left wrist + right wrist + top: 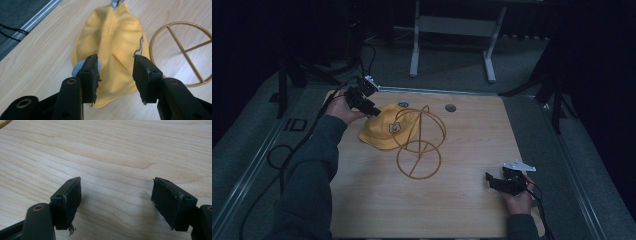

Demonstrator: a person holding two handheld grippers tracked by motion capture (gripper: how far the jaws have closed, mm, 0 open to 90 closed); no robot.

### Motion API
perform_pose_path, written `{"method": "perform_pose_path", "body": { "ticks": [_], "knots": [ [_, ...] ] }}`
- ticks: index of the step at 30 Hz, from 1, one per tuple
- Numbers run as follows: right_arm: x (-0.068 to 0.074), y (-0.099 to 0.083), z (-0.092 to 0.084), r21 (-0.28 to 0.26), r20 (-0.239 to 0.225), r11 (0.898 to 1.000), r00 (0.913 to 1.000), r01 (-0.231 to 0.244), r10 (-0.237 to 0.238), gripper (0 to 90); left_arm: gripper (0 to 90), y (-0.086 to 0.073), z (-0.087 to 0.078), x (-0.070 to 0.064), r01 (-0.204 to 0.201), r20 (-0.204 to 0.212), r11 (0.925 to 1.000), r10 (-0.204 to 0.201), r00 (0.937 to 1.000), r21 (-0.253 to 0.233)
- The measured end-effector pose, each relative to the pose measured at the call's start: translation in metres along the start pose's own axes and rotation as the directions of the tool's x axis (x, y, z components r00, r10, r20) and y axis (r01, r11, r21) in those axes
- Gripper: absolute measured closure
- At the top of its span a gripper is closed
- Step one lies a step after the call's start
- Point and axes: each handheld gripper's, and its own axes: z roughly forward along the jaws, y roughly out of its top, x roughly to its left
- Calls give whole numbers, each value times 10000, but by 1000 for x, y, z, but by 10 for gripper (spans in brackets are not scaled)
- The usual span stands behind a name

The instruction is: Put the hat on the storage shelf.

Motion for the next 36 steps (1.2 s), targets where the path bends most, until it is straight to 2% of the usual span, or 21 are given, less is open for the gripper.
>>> {"method": "perform_pose_path", "body": {
  "ticks": [14,19,21,25,27,32,35,36],
  "knots": [
    [0,0,0,1,1,10000,10000,3,-3,240,555,13,24,3,-27,-179,9994,33,9998,345],
    [0,0,0,2,0,10000,10000,2,-2,239,560,21,36,2,-149,-295,9986,164,9994,499],
    [0,0,0,2,1,10000,10000,3,-3,239,559,24,43,2,-82,-284,9984,98,9995,555],
    [0,0,0,10,-3,10000,10000,-6,6,238,560,28,56,3,-355,-368,9948,391,9986,954],
    [0,0,0,2,-5,10000,10000,6,-6,238,560,29,61,5,-359,-330,9933,397,9987,1102],
    [0,0,0,2,-6,10000,10000,8,-8,238,571,34,67,3,-524,-307,9926,560,9980,1092],
    [0,0,0,3,-5,10000,10000,7,-7,238,595,37,69,3,-700,-324,9895,746,9967,1261],
    [0,0,0,2,-6,10000,10000,7,-7,238,669,37,70,2,-754,-326,9886,803,9962,1306]
  ]
}}
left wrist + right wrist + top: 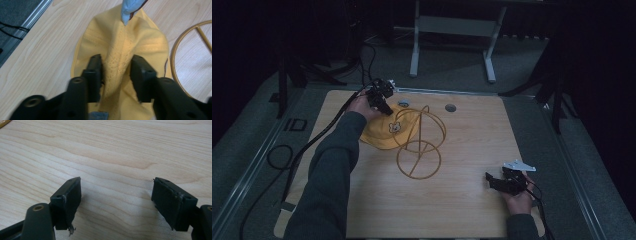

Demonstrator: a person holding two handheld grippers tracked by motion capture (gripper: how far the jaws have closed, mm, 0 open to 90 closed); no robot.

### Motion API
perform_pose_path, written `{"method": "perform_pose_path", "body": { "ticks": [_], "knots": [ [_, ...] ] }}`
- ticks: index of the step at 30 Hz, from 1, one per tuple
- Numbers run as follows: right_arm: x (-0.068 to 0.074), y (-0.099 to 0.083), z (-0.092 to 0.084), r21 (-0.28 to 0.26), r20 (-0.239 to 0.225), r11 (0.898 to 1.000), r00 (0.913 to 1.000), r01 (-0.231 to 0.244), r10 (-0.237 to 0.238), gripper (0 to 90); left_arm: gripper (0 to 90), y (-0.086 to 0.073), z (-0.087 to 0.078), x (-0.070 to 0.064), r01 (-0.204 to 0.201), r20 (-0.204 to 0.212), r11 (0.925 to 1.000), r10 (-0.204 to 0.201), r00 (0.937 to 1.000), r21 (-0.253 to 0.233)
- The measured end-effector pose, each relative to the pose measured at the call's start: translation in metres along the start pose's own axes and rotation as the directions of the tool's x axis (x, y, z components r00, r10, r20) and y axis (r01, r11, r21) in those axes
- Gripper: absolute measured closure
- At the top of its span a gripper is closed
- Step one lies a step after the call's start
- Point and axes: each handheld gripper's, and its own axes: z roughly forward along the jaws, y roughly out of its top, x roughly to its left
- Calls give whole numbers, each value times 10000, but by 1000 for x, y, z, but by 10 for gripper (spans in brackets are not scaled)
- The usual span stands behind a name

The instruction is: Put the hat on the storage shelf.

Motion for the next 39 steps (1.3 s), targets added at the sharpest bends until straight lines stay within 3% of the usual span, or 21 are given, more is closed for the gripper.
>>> {"method": "perform_pose_path", "body": {
  "ticks": [3,7,26,39],
  "knots": [
    [0,0,0,8,1,10000,10000,-14,14,238,762,0,1,-3,-187,-155,9998,188,9997,82],
    [0,0,0,-1,-1,10000,10000,2,-2,238,799,-1,-2,-5,-440,-258,9988,446,9987,236],
    [0,0,0,-1,2,10000,10000,-4,4,238,812,-17,-51,-1,-305,-69,9995,305,9995,19],
    [0,0,0,2,2,10000,10000,-5,5,238,808,-31,-83,-2,-577,231,9979,583,9980,-294]
  ]
}}
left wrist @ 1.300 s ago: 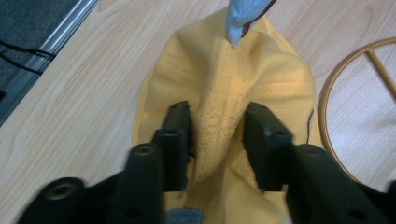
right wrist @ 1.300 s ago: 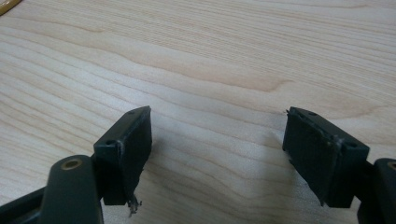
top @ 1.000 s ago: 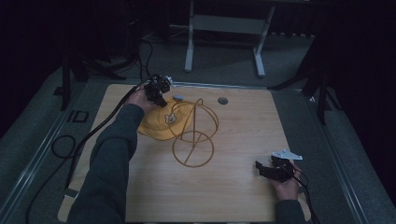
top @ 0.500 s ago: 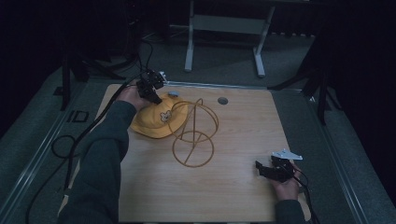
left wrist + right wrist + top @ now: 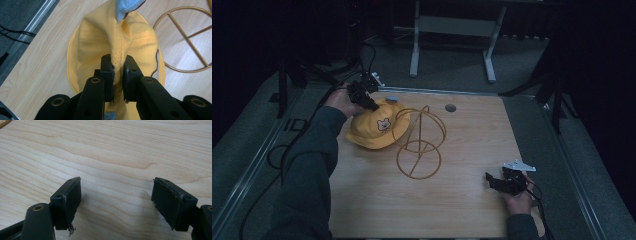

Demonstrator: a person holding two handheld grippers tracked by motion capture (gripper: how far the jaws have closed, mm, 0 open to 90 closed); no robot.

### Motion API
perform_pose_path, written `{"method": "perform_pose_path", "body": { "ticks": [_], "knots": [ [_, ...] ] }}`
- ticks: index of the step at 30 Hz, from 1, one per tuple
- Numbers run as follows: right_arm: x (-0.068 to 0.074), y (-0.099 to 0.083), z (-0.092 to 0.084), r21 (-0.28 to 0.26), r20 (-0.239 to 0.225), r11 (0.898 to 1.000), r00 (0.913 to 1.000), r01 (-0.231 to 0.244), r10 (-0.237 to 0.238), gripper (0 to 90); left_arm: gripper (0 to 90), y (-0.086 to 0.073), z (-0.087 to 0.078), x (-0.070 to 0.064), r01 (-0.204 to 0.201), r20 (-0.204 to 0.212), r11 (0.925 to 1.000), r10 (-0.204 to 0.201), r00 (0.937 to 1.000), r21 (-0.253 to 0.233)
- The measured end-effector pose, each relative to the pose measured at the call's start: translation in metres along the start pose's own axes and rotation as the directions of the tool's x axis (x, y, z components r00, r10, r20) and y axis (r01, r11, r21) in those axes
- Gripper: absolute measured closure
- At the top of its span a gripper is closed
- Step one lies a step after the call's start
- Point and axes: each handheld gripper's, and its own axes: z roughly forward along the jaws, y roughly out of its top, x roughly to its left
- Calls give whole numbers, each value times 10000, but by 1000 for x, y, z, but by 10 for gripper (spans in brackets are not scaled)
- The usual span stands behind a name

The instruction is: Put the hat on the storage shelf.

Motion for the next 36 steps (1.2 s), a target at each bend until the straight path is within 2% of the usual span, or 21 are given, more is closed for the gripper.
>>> {"method": "perform_pose_path", "body": {
  "ticks": [6,12,21,30,36],
  "knots": [
    [0,0,0,-2,0,10000,10000,3,-3,238,808,-6,-10,-1,-52,105,10000,52,9999,-64],
    [0,0,0,-1,1,10000,10000,1,-1,238,807,-12,-21,-5,-220,332,9974,243,9992,-680],
    [0,0,0,-6,-1,10000,10000,-8,8,238,808,-16,-33,-8,-394,493,9942,446,9978,-1003],
    [0,0,0,0,1,10000,10000,4,-4,238,807,-23,-39,-9,-595,962,9861,751,9925,-1552],
    [0,0,0,0,1,10000,10000,5,-5,238,808,-29,-46,-8,-512,1238,9796,763,9894,-1945]
  ]
}}
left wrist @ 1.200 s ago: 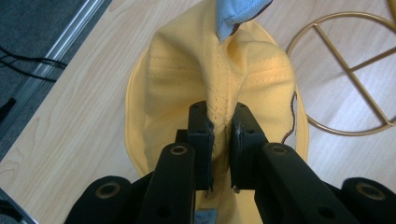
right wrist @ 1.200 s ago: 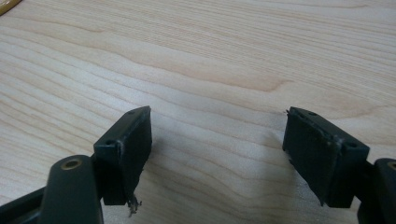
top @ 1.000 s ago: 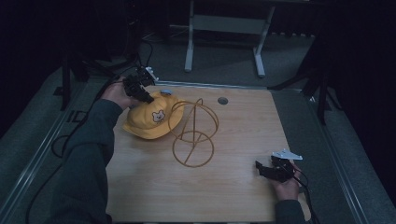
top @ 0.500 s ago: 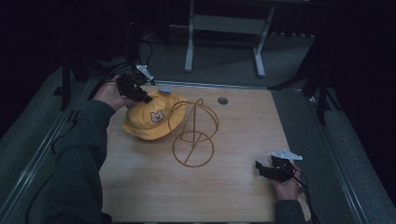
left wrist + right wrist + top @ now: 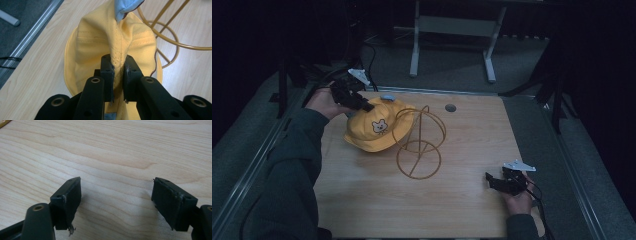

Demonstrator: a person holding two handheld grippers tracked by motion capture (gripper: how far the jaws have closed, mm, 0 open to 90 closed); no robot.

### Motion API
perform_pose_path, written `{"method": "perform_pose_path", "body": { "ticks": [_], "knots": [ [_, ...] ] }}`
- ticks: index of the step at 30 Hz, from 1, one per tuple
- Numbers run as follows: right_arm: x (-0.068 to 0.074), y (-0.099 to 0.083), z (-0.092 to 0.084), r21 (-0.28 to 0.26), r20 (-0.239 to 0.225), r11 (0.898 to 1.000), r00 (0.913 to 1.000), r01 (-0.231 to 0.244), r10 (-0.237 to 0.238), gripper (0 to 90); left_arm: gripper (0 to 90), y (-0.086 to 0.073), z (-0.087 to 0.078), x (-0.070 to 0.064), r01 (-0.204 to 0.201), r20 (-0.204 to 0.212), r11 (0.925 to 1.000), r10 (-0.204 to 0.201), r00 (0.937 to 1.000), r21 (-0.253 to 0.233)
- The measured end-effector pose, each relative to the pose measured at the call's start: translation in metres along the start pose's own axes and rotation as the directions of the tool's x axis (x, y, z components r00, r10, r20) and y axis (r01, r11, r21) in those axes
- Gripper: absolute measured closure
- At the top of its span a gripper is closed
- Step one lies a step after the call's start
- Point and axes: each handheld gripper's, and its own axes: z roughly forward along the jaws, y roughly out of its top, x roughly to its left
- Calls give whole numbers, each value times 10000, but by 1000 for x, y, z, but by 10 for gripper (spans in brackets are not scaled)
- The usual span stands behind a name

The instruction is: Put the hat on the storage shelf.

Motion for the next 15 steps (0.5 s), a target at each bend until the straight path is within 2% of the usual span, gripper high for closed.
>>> {"method": "perform_pose_path", "body": {
  "ticks": [9,15],
  "knots": [
    [0,0,0,-4,3,10000,10000,-13,13,238,808,-7,-14,3,51,2,9996,-51,10000,-263],
    [0,0,0,-1,0,10000,10000,-33,33,238,808,-15,-23,8,273,-79,9987,-277,9996,-419]
  ]
}}
